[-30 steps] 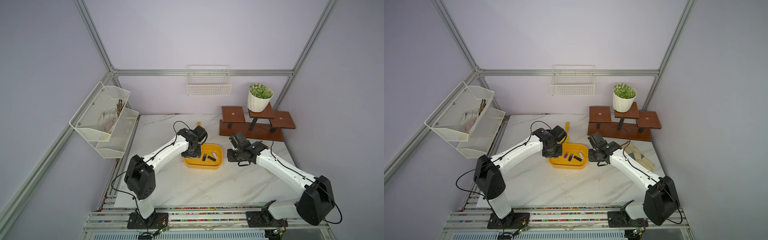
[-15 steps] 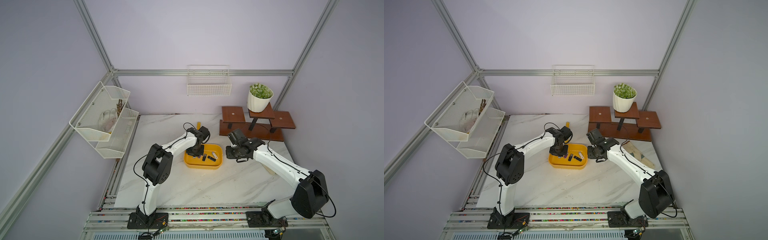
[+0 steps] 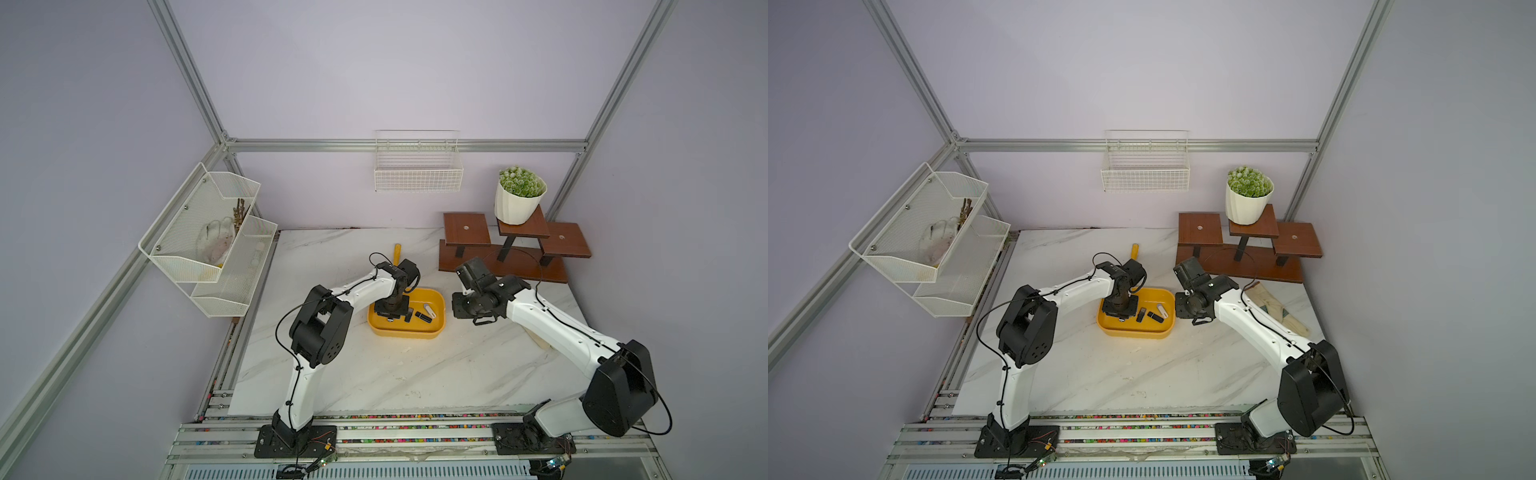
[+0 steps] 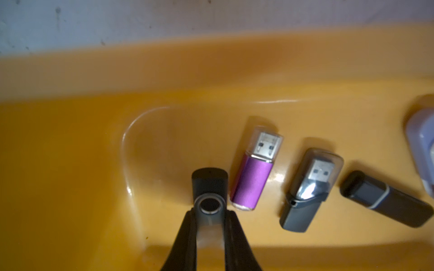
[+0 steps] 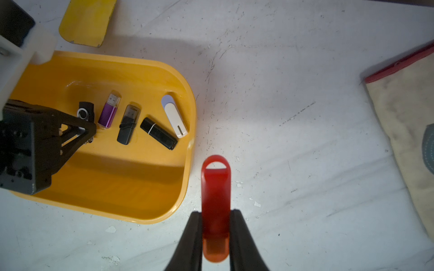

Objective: Put the usb flash drive into the storage box
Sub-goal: Place the USB flash in the storage box.

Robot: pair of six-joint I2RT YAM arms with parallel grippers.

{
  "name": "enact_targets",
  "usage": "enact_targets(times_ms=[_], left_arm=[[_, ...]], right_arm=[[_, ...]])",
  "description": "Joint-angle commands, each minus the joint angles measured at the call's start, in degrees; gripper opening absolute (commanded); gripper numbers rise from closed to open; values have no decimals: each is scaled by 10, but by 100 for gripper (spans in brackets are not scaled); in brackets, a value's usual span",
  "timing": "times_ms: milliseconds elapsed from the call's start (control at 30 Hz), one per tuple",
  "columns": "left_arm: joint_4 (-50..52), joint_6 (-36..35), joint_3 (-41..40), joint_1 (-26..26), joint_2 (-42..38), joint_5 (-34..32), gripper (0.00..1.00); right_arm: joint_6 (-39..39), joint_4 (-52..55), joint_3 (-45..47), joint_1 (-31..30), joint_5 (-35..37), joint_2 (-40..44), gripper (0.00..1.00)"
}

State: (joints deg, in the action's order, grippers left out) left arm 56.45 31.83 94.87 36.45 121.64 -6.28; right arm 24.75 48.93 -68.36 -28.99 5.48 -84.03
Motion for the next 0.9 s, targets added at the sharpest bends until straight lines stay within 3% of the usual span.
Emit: enact_targets(times_ms=[0,67,267,700,867], left_arm=[[-7,-9,1,-2,2,-20,1],[-2,-8,1,-2,0,-32,5],[-6,-4,1,-2,-7,-24,29],[12,-7,23,-3,-61,-47,37],[71,-20,98,-5,-94,-84,44]], right_arm=[[0,11,-8,3,1,3,0],[0,11,-7,3,0,4,0],[-1,14,-10,3,-1,3,0],[-7,5,-12,3,-22,8,0],[-7,-8,-15,2,-48,-2,0]])
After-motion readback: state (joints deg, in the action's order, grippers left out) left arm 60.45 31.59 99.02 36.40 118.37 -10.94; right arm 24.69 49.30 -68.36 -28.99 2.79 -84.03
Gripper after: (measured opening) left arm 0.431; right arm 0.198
